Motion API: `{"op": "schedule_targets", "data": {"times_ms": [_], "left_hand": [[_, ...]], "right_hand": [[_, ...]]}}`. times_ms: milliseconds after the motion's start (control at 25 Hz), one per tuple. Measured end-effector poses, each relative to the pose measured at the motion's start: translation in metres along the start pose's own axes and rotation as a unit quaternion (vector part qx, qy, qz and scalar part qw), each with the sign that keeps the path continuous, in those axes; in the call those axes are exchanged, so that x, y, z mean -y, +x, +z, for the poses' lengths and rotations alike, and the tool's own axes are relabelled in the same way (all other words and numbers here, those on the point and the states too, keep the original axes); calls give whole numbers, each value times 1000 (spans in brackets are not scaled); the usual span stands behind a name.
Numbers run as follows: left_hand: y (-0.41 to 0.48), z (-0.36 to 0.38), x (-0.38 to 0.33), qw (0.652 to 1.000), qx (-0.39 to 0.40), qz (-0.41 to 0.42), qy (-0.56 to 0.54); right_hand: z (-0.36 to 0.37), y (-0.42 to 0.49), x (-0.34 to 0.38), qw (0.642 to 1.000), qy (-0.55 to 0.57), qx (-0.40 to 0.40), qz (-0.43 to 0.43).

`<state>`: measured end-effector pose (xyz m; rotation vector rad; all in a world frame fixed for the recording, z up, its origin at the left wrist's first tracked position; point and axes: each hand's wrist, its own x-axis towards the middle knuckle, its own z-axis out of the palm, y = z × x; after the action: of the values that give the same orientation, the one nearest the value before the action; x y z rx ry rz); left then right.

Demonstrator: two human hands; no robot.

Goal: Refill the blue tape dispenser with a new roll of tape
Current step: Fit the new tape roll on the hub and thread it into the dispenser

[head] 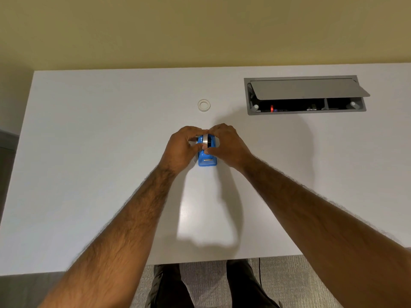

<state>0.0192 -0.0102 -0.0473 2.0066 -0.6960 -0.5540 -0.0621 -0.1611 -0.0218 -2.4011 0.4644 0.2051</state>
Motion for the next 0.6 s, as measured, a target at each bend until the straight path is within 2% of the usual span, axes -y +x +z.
{"op": "schedule_targets", "data": {"times_ms": [240,400,600], "left_hand": [[-8,-5,-2,985,36,47,161],[-18,2,-9,965,-22,100,242],[-16,3,-14,952,-68,136,264]], "right_hand": [[5,3,-1,1000,-16,-2,-3],[5,4,-2,1000,-20,8,-12],[7,0,1,999,-26,3,-40]]}}
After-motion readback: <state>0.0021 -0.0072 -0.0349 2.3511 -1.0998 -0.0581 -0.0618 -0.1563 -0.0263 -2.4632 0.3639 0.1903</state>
